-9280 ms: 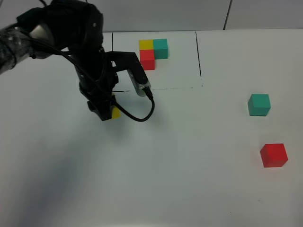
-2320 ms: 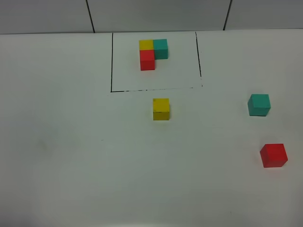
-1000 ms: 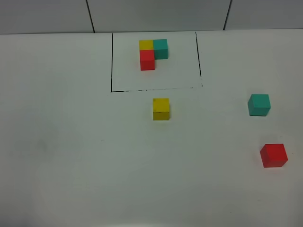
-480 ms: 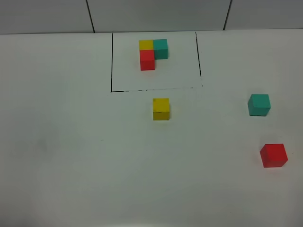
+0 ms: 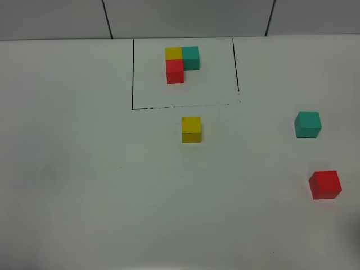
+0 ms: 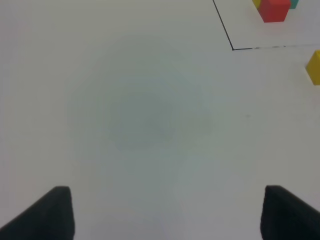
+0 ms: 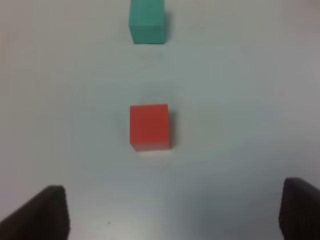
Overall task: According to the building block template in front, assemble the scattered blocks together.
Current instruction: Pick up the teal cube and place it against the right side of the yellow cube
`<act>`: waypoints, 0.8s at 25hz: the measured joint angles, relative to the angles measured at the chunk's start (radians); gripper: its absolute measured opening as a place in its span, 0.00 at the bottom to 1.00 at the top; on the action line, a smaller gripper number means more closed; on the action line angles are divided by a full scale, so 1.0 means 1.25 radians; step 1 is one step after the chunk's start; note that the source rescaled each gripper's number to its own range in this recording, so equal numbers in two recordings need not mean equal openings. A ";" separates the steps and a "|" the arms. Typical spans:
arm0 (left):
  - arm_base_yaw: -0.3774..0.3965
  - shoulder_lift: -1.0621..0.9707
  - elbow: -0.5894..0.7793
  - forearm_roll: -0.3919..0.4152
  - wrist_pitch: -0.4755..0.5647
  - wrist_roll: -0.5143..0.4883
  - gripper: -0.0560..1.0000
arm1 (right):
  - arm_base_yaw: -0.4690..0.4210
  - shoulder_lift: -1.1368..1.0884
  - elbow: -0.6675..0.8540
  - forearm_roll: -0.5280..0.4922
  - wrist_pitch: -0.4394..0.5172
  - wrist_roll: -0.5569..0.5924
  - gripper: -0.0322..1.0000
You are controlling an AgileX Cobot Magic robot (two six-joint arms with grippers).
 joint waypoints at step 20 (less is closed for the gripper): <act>0.000 0.000 0.000 0.000 0.000 0.001 0.72 | 0.040 0.924 -0.472 0.021 -0.117 -0.057 0.74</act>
